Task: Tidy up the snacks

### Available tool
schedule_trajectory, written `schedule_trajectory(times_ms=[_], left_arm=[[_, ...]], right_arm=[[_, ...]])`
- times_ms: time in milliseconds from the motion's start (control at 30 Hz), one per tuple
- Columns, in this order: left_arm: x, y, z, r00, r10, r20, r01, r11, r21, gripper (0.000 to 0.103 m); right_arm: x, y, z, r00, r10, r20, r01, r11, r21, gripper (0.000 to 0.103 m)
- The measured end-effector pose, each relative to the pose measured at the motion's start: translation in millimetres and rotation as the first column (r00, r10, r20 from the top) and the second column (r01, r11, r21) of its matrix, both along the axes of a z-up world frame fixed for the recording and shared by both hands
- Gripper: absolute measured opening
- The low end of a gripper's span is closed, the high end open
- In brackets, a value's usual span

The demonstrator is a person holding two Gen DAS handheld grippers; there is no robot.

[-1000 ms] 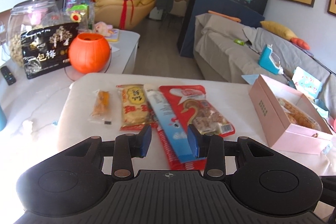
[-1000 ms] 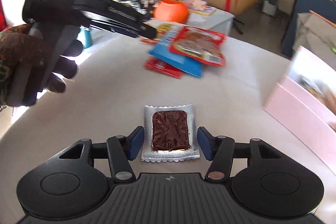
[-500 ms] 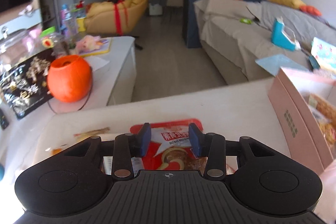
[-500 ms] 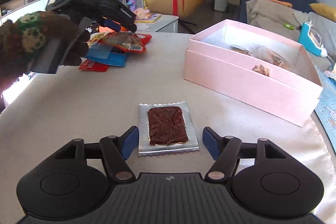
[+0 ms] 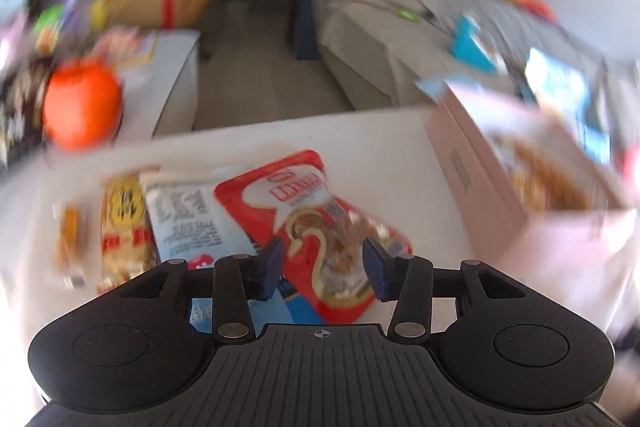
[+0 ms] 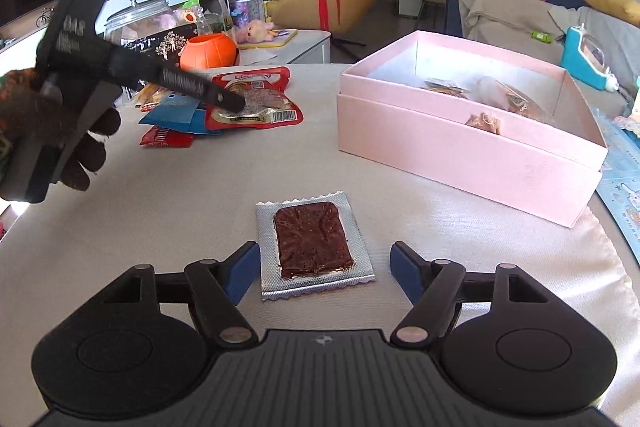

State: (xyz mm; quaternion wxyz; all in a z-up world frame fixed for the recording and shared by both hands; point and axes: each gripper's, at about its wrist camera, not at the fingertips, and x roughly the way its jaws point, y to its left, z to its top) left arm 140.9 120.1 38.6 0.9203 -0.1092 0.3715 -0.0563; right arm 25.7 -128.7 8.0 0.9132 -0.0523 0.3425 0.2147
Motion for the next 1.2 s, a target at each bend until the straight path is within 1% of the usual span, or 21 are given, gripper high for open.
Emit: schedule_trajectory(times_ms=[33,67,100,133,200,267,333,400,433,500,533,700,767,900,933,1000,1033,1067,1133,1167,1200], left_arm=[[6,7,1,0.998,0.055,-0.020,-0.056,0.997,-0.059,0.046],[15,14,2,0.993,0.108,-0.041,-0.112,0.989,-0.098,0.046],[24,16,3,0.989,0.136,-0.051,-0.140,0.985,-0.104,0.046],[34,14,3,0.988,0.141,-0.059,-0.145,0.986,-0.084,0.046],[53,1,1,0.989,0.130,-0.070,-0.131,0.991,-0.011,0.046],[69,-14,-1,0.991,0.121,-0.063,-0.117,0.991,0.071,0.051],[83,-29,-3,0.993,0.101,-0.066,-0.089,0.982,0.167,0.059],[91,-42,-9,0.994,0.078,-0.071,-0.057,0.962,0.267,0.059],[92,-48,-12,0.995,0.061,-0.073,-0.034,0.946,0.323,0.063],[85,-53,-15,0.998,0.012,-0.065,0.014,0.925,0.379,0.067],[81,-52,-15,0.998,-0.002,-0.068,0.028,0.925,0.380,0.070],[68,-42,-8,0.993,-0.010,-0.115,0.051,0.930,0.364,0.070],[67,-42,-8,0.991,-0.031,-0.126,0.076,0.927,0.368,0.071],[69,-49,-16,0.992,-0.050,-0.117,0.091,0.920,0.381,0.080],[68,-51,-18,0.994,-0.049,-0.096,0.083,0.916,0.393,0.080],[67,-53,-19,0.996,-0.035,-0.077,0.063,0.918,0.392,0.079],[63,-53,-18,0.997,-0.033,-0.070,0.058,0.917,0.394,0.073],[56,-55,-18,0.998,-0.034,-0.055,0.053,0.912,0.406,0.069],[35,-62,-14,0.996,-0.083,-0.019,0.083,0.895,0.439,0.061],[22,-66,-14,0.994,-0.111,-0.014,0.105,0.880,0.464,0.060],[10,-69,-13,0.990,-0.138,-0.011,0.127,0.867,0.482,0.054]], right_arm=[[0,2,0,1.000,-0.003,0.000,0.003,1.000,-0.001,0.073],[0,2,-1,1.000,-0.004,0.000,0.004,1.000,-0.001,0.073],[0,2,-1,1.000,-0.005,0.001,0.005,1.000,-0.003,0.073],[0,2,-1,1.000,-0.007,0.002,0.007,1.000,-0.005,0.073],[-1,5,-2,1.000,-0.008,0.005,0.008,1.000,-0.009,0.073],[0,6,-3,1.000,-0.007,0.003,0.007,1.000,-0.008,0.074],[1,6,-3,1.000,-0.004,0.001,0.004,1.000,-0.004,0.075],[1,5,-4,1.000,-0.003,0.000,0.003,1.000,0.000,0.075],[1,4,-4,1.000,-0.004,-0.001,0.004,1.000,0.003,0.075],[2,3,-4,1.000,-0.006,-0.002,0.006,1.000,0.009,0.075],[2,1,-4,1.000,-0.008,-0.003,0.008,1.000,0.013,0.075],[4,-3,-4,1.000,-0.008,-0.007,0.008,1.000,0.023,0.076],[4,-3,-4,1.000,-0.008,-0.006,0.008,1.000,0.020,0.076],[4,-2,-4,1.000,-0.006,-0.006,0.006,1.000,0.017,0.077],[4,-3,-4,1.000,-0.007,-0.006,0.007,1.000,0.019,0.077],[4,-4,-4,1.000,-0.016,-0.008,0.016,1.000,0.027,0.077],[5,-5,-4,1.000,-0.026,-0.009,0.026,0.999,0.033,0.077],[5,-7,-4,0.999,-0.036,-0.011,0.036,0.999,0.041,0.077],[6,-11,-3,0.998,-0.055,-0.016,0.056,0.997,0.062,0.077],[7,-13,-4,0.998,-0.067,-0.018,0.069,0.995,0.071,0.077],[8,-15,-4,0.997,-0.077,-0.022,0.078,0.994,0.080,0.077]])
